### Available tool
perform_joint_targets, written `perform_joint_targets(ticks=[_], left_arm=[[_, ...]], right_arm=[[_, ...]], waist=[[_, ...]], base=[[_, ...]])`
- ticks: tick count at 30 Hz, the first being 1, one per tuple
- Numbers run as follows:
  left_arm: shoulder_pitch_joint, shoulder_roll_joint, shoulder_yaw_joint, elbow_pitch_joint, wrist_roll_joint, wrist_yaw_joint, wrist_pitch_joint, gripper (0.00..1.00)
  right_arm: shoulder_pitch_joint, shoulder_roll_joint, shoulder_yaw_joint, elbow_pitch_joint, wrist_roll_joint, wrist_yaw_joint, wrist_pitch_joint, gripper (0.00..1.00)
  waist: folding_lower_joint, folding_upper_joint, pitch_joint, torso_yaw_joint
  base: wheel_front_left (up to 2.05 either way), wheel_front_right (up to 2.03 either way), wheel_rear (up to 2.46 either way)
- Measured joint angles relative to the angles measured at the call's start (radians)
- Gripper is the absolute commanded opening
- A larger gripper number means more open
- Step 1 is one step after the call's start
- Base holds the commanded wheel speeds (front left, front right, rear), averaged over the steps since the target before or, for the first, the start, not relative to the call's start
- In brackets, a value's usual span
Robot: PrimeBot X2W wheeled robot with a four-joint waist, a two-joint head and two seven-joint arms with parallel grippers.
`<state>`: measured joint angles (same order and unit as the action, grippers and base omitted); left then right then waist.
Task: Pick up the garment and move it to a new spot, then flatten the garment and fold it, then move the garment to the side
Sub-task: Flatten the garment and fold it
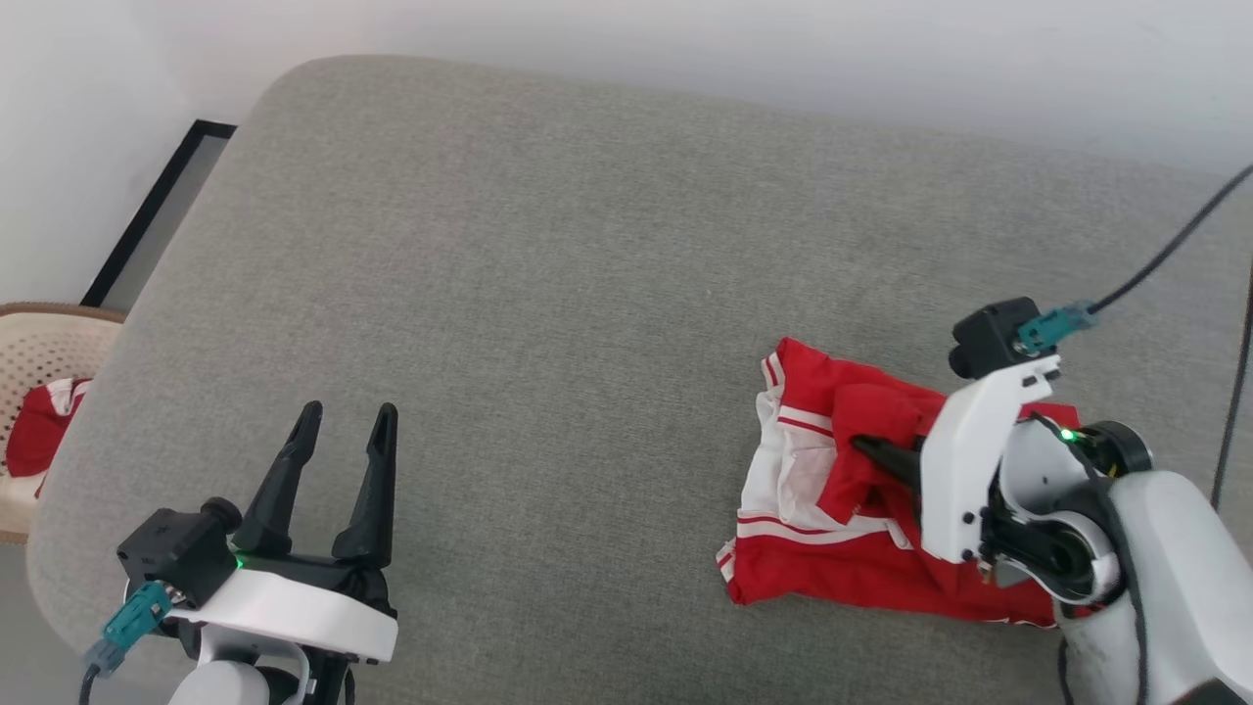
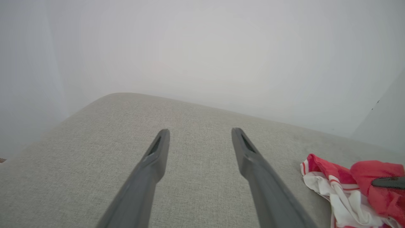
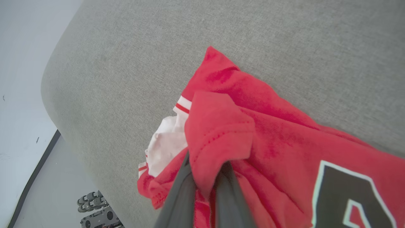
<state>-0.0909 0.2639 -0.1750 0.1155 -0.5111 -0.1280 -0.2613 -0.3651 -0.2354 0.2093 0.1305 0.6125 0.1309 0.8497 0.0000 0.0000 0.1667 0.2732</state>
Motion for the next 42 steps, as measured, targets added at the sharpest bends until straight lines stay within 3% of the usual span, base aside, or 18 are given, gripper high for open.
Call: perform_joint_targets(ticks=[1, 2, 3, 4, 11, 23, 32, 42], left_arm=[[-0.001, 0.000, 0.000, 0.000, 0.000, 0.000, 0.000, 1.00], [-0.002, 0.000, -0.001, 0.001, 0.000, 0.000, 0.000, 1.00], [-0.002, 0.000, 0.000, 0.001, -0.003, 0.000, 0.000, 1.00], [-0.002, -0.001, 0.001, 0.000, -0.008, 0.000, 0.000, 1.00], [0.015, 0.005, 0.022, -0.006, -0.018, 0.000, 0.000, 1.00], [0.042, 0.018, 0.070, -0.030, -0.017, 0.000, 0.000, 1.00], [0.067, 0.025, 0.104, -0.041, -0.002, 0.000, 0.000, 1.00], [0.125, 0.032, 0.153, -0.048, 0.013, 0.000, 0.000, 1.00]], right_arm=[[-0.011, 0.003, 0.008, 0.019, 0.000, 0.000, -0.011, 0.00], [-0.019, 0.005, 0.014, 0.037, 0.000, 0.000, -0.021, 0.19], [-0.026, 0.007, 0.019, 0.051, -0.002, 0.000, -0.031, 0.47], [-0.034, 0.007, 0.022, 0.063, -0.001, 0.000, -0.034, 1.00], [-0.056, 0.003, 0.023, 0.051, 0.043, 0.000, -0.061, 1.00], [-0.004, -0.049, -0.124, -0.126, 0.095, 0.000, -0.177, 1.00], [0.110, -0.113, -0.187, -0.172, 0.054, 0.000, -0.446, 1.00], [0.236, -0.141, -0.192, -0.108, 0.026, 0.000, -0.769, 1.00]], waist=[[0.0000, 0.0000, 0.001, 0.005], [0.0000, 0.0000, 0.001, 0.008], [0.0000, 0.0000, 0.000, 0.011], [0.0000, 0.0000, -0.001, 0.012], [0.0000, 0.0000, -0.011, -0.005], [0.0000, 0.0000, -0.029, -0.110], [0.0000, 0.0000, -0.047, -0.195], [0.0000, 0.0000, -0.092, -0.257]], base=[[0.00, 0.00, 0.00], [0.00, 0.00, 0.00], [0.00, 0.00, 0.00], [0.00, 0.00, 0.00], [0.00, 0.00, 0.00], [0.00, 0.00, 0.00], [0.00, 0.00, 0.00], [0.00, 0.00, 0.00]])
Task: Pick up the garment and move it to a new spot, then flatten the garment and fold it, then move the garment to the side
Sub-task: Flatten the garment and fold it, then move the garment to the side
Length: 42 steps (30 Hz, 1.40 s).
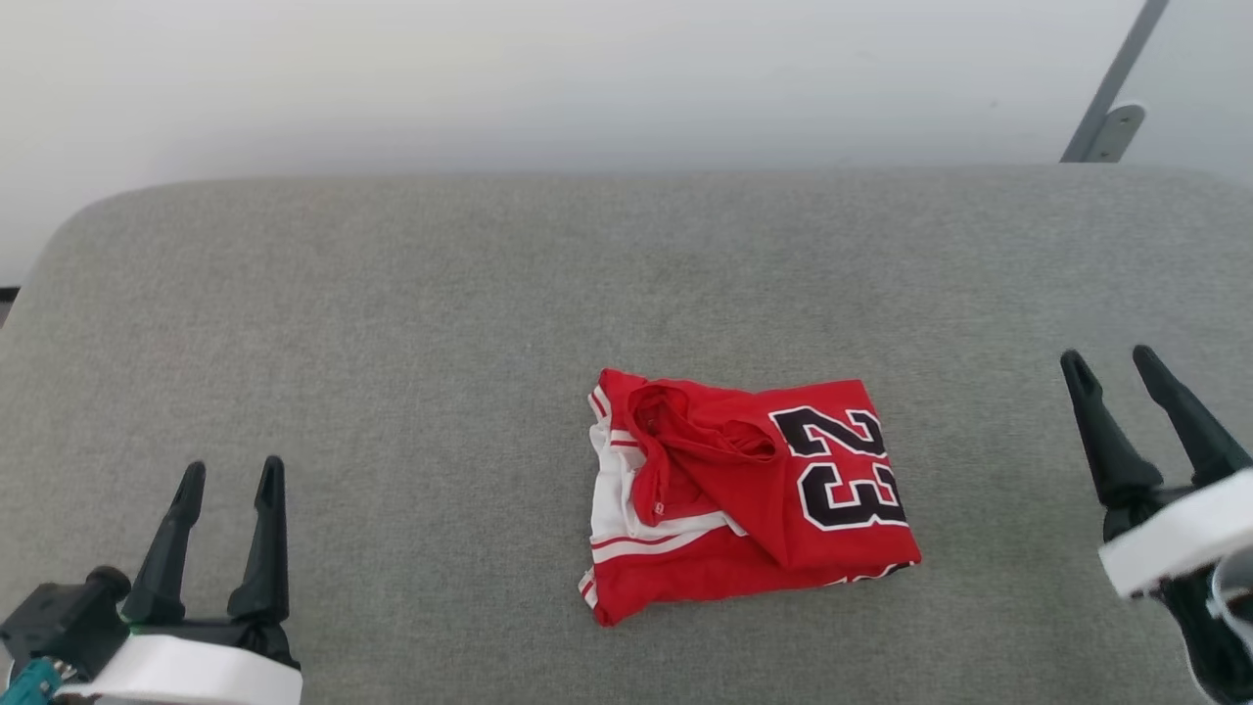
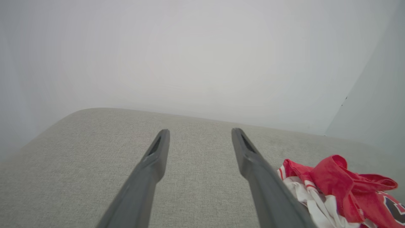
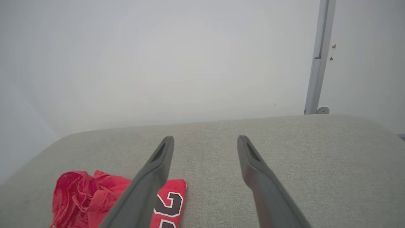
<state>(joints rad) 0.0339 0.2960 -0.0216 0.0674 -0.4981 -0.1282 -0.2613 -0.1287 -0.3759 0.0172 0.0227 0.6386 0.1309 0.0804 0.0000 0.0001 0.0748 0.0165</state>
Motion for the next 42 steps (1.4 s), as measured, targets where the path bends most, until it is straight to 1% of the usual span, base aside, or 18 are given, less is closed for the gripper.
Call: perform_joint_targets(ticks=[3, 7, 11, 15, 21, 29, 42], left_arm=[[0.022, 0.001, 0.009, 0.000, 0.000, 0.000, 0.000, 1.00], [0.047, 0.000, 0.011, 0.003, 0.011, 0.000, 0.000, 1.00], [0.074, -0.003, 0.012, 0.006, 0.014, -0.001, 0.000, 1.00], [0.099, -0.009, 0.014, 0.003, 0.023, -0.001, 0.000, 1.00], [0.118, -0.033, 0.031, -0.003, 0.039, -0.001, 0.000, 1.00], [0.129, -0.047, 0.033, -0.011, 0.060, -0.001, 0.000, 1.00], [0.125, -0.077, 0.023, -0.012, 0.068, -0.001, 0.000, 1.00]], right_arm=[[0.027, -0.027, 0.039, 0.021, -0.030, 0.000, -0.099, 1.00], [0.065, -0.030, 0.070, 0.083, -0.038, 0.000, -0.188, 1.00], [0.083, -0.030, 0.092, 0.122, -0.044, 0.000, -0.266, 1.00], [0.101, -0.027, 0.103, 0.153, -0.050, 0.000, -0.316, 1.00], [0.127, -0.004, 0.088, 0.173, -0.059, 0.000, -0.338, 1.00], [0.169, 0.044, 0.030, 0.142, -0.092, 0.000, -0.341, 1.00], [0.202, 0.069, 0.000, 0.132, -0.118, 0.000, -0.342, 1.00]], waist=[[0.0000, 0.0000, -0.017, -0.012], [0.0000, 0.0000, -0.042, -0.021], [0.0000, 0.0000, -0.065, -0.025], [0.0000, 0.0000, -0.081, -0.024], [0.0000, 0.0000, -0.093, -0.017], [0.0000, 0.0000, -0.097, -0.006], [0.0000, 0.0000, -0.098, 0.005]], base=[[0.00, 0.00, 0.00], [0.00, 0.00, 0.00], [0.00, 0.00, 0.00], [0.00, 0.00, 0.00], [0.00, 0.00, 0.00], [0.00, 0.00, 0.00], [0.00, 0.00, 0.00]])
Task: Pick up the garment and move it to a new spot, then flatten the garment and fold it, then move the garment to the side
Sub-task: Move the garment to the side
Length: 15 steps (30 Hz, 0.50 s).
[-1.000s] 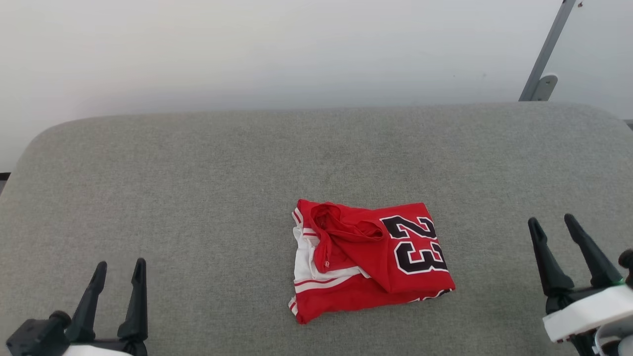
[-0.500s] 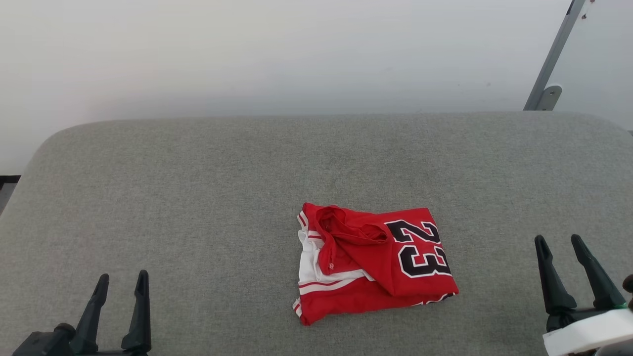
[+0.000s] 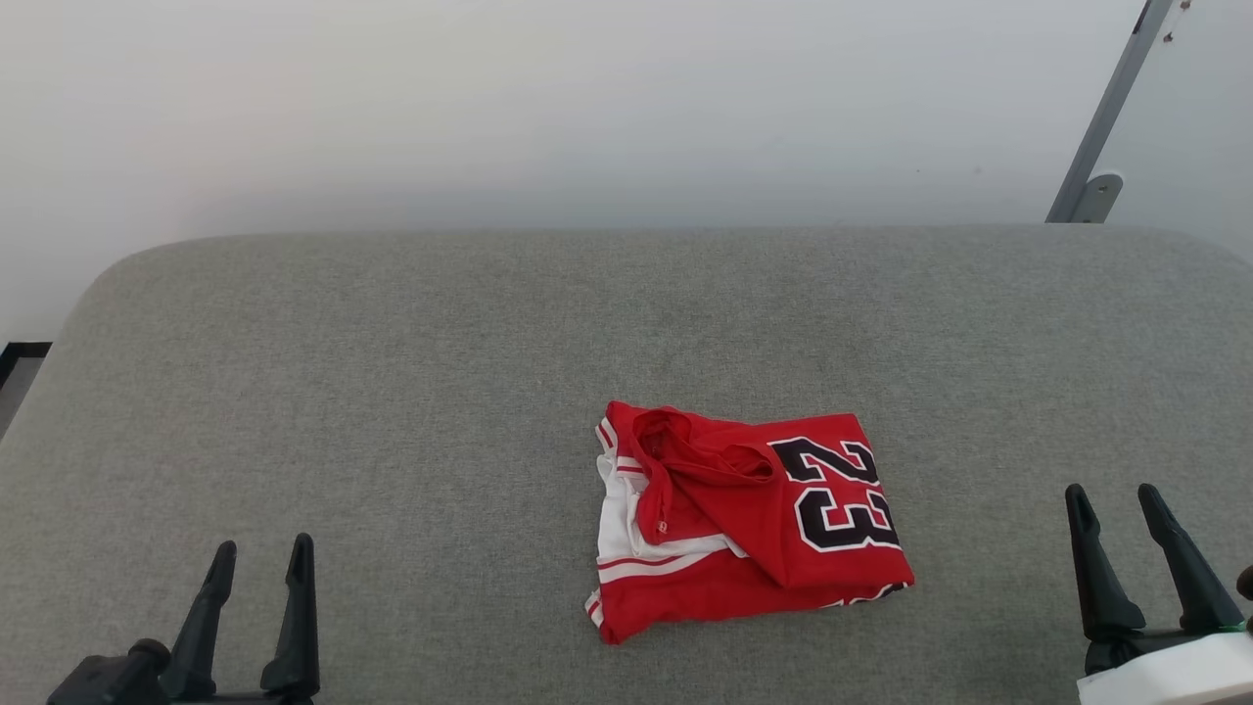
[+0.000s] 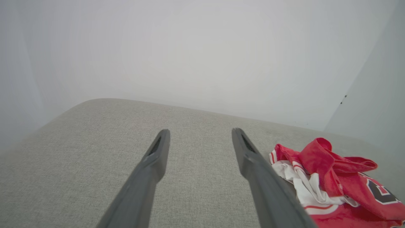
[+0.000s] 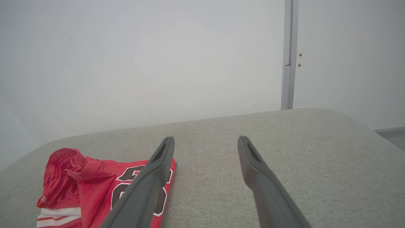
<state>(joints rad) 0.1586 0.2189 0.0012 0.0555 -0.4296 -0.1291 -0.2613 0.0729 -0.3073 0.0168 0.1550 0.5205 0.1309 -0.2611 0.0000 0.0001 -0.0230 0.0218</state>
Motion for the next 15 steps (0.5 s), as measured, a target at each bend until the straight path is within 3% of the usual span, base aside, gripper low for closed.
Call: perform_joint_targets(ticks=[7, 15], left_arm=[[-0.005, -0.002, -0.005, 0.003, 0.002, 0.000, 0.000, 1.00], [-0.012, 0.016, -0.012, -0.001, 0.001, 0.000, 0.000, 1.00]], right_arm=[[-0.001, -0.001, 0.020, 0.011, 0.003, 0.000, 0.000, 1.00], [-0.073, -0.051, 0.137, 0.056, 0.082, 0.000, 0.061, 1.00]], waist=[[0.0000, 0.0000, 0.002, 0.009], [0.0000, 0.0000, 0.016, 0.038]], base=[[0.00, 0.00, 0.00], [0.00, 0.00, 0.00]])
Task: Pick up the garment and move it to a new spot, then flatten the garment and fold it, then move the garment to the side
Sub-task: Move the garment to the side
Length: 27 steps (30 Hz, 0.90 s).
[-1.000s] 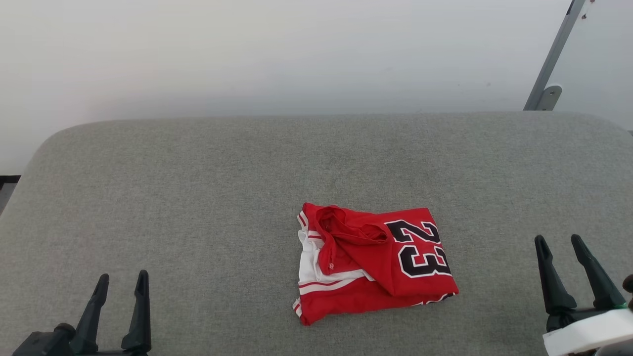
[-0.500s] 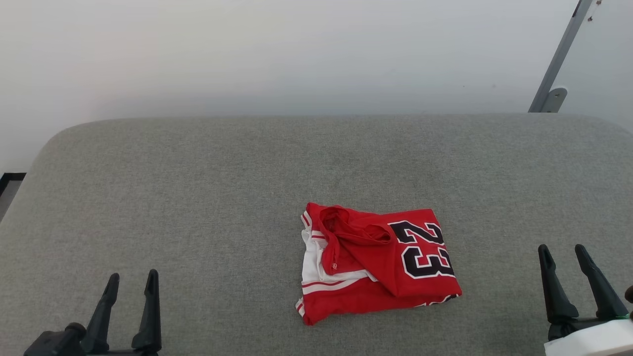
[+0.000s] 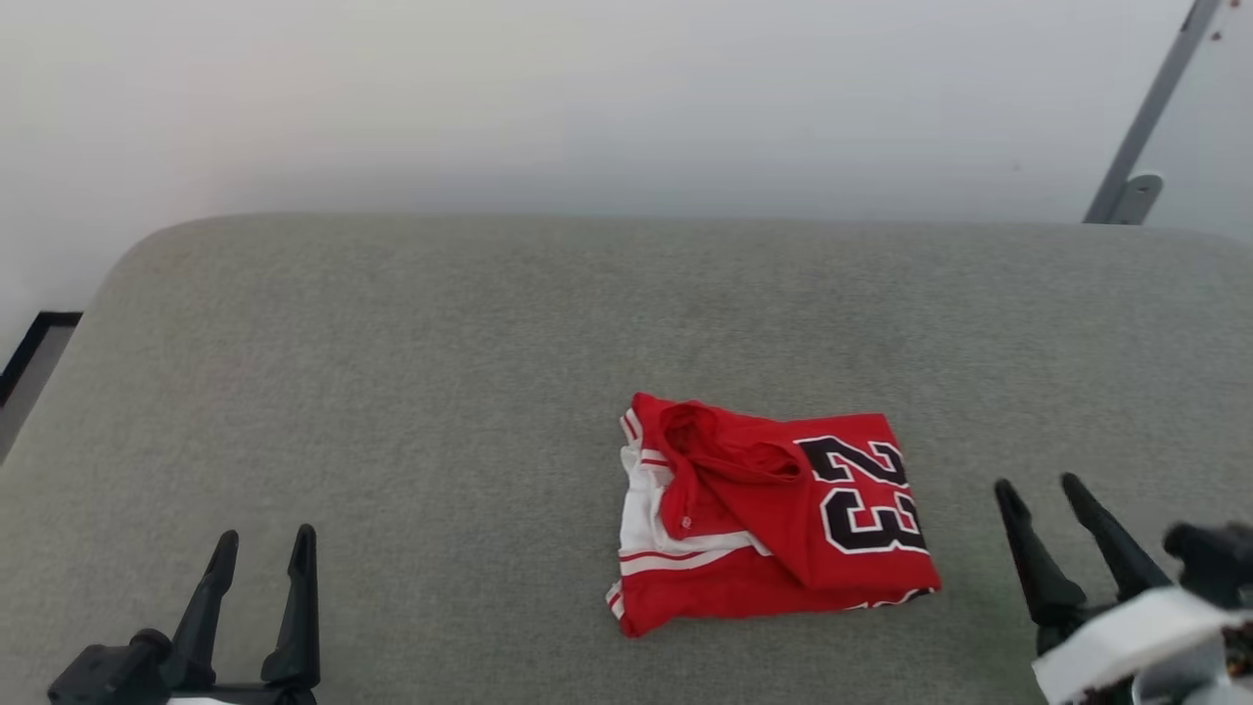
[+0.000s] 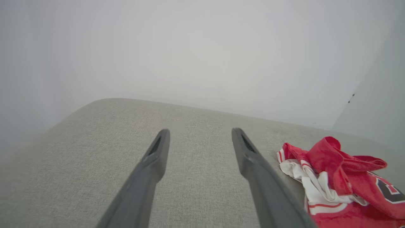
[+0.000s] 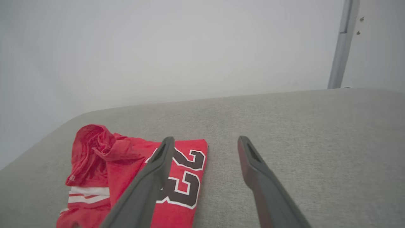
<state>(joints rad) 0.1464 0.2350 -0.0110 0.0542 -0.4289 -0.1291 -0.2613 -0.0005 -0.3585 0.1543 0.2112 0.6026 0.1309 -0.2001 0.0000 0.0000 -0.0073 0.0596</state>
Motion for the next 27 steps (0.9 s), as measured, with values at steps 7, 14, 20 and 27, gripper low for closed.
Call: perform_joint_targets(ticks=[7, 14, 20, 27], left_arm=[[-0.023, 0.005, -0.018, 0.000, -0.012, 0.000, 0.000, 1.00], [-0.061, -0.007, -0.048, 0.016, -0.020, 0.000, 0.000, 1.00], [-0.098, -0.009, -0.077, 0.032, -0.039, 0.000, 0.000, 1.00], [-0.131, -0.011, -0.097, 0.047, -0.057, 0.000, 0.000, 1.00]], right_arm=[[-0.131, -0.094, 0.092, 0.032, 0.116, 0.000, 0.254, 1.00], [-0.262, -0.172, 0.140, 0.069, 0.156, 0.000, 0.520, 1.00], [-0.320, -0.209, 0.173, 0.112, 0.172, 0.000, 0.755, 1.00], [-0.379, -0.202, 0.191, 0.150, 0.179, 0.000, 0.970, 1.00]], waist=[[-0.0001, 0.0000, 0.037, 0.047], [0.0000, 0.0000, 0.091, 0.099], [0.0000, 0.0000, 0.132, 0.144], [0.0000, 0.0000, 0.179, 0.180]], base=[[0.00, 0.00, 0.00], [0.00, 0.00, 0.00], [0.00, 0.00, 0.00], [0.00, 0.00, 0.00]])
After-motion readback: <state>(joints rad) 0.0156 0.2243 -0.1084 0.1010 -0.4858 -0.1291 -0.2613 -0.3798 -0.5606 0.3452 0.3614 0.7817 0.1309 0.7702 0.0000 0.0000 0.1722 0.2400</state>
